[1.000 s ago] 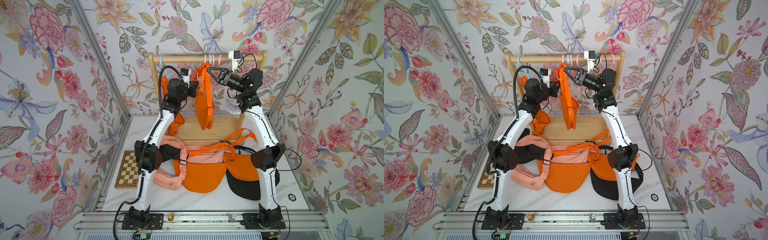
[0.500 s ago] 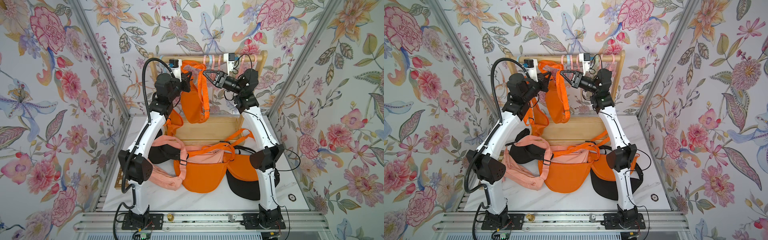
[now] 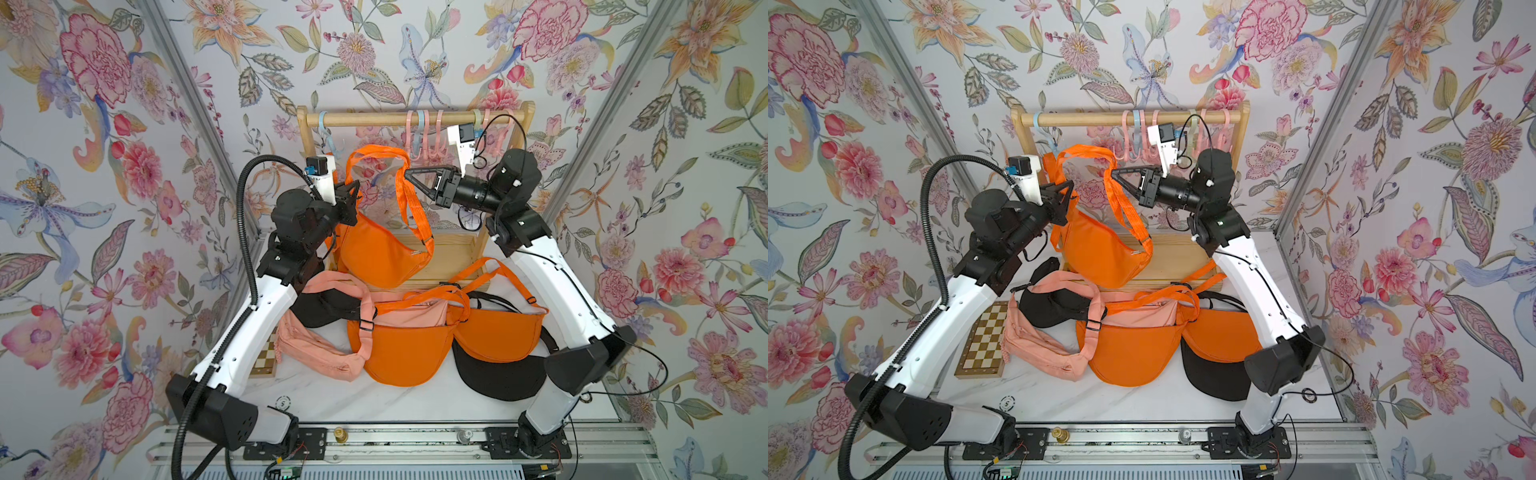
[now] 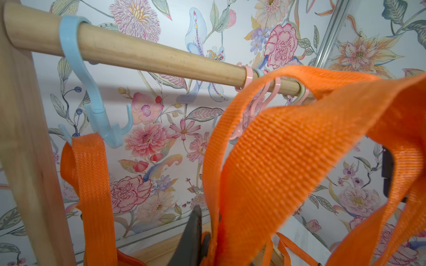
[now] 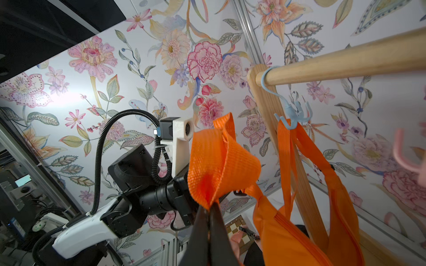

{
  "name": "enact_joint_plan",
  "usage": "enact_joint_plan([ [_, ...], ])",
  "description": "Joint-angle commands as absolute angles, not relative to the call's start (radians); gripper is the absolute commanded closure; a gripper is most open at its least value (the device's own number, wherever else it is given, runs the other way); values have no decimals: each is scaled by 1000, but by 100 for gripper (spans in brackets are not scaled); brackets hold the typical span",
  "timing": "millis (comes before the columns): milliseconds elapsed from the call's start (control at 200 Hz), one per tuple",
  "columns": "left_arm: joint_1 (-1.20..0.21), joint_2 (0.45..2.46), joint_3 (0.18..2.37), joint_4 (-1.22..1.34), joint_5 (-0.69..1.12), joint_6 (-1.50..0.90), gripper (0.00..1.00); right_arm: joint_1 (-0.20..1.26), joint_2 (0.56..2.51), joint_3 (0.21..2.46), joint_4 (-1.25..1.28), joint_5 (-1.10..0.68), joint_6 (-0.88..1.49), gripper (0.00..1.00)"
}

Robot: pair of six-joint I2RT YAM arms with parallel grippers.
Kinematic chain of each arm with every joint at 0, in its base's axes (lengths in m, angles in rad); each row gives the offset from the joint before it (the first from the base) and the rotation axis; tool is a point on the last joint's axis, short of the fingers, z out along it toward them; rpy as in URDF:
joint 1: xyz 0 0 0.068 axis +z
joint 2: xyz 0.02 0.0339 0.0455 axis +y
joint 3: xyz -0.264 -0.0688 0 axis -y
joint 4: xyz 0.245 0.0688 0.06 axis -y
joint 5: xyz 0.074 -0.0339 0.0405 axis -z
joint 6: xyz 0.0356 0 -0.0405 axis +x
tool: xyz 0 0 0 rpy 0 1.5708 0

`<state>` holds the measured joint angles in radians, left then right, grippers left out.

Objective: Take the bag off the hook
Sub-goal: Pick up the bag from the hook, then place the bag at the center of the board.

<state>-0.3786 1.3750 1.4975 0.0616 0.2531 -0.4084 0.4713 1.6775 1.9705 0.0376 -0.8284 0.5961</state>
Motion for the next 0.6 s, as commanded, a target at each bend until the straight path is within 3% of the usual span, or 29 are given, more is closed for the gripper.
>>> enact_joint_plan([
  [0,-433,1289,1442,35,264,-394,82,471,1528,1823,20,-731,511,100],
  [225,-647,1223,1342,-20,237,-391,80,440,1237,1603,-175,-470,454,100],
  [405,-832,1314,1373,-53,211,-315,80,383,1085,1540,-367,-260,408,100],
  [596,-920,1439,1413,-5,290,-332,81,353,990,1510,-532,-36,367,100],
])
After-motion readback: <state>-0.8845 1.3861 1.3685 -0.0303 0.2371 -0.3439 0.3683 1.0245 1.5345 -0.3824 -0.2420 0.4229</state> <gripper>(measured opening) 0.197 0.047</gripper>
